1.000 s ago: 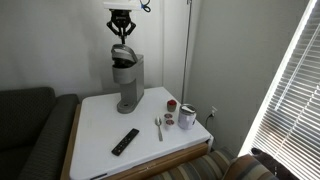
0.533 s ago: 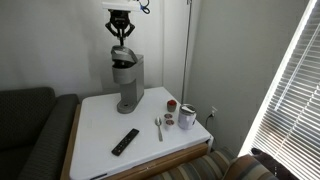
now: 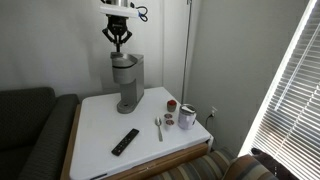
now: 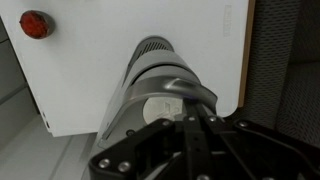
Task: Push the lid of the coffee machine downwards
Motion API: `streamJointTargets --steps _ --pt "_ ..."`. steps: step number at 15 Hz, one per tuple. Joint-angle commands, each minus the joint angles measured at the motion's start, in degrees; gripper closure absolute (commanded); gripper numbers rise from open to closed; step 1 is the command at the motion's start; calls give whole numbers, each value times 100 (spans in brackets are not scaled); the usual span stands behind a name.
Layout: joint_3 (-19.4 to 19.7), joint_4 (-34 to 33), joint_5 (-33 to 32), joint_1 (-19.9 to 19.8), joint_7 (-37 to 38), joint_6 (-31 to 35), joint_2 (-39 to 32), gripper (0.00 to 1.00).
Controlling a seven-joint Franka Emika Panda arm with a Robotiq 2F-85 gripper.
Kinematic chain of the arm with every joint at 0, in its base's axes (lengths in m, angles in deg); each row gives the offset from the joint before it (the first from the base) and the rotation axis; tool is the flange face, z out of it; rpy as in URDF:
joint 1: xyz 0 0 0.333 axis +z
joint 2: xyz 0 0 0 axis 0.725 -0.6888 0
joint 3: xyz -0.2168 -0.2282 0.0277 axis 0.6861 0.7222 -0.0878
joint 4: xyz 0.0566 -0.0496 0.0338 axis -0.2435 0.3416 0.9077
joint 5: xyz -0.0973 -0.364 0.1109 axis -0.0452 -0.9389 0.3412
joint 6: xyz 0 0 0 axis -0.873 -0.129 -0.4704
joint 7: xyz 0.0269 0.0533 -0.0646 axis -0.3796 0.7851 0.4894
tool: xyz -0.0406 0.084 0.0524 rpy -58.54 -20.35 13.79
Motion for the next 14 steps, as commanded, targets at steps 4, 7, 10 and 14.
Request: streamJointTargets --steps 4,7,10,14 --pt "-105 -86 163 -68 -107 -10 -242 100" --pt "-32 -28 77 -14 -2 9 -131 99" --pt "-33 -28 77 -14 -2 9 -131 99" --pt "-33 -28 77 -14 -2 9 -131 99"
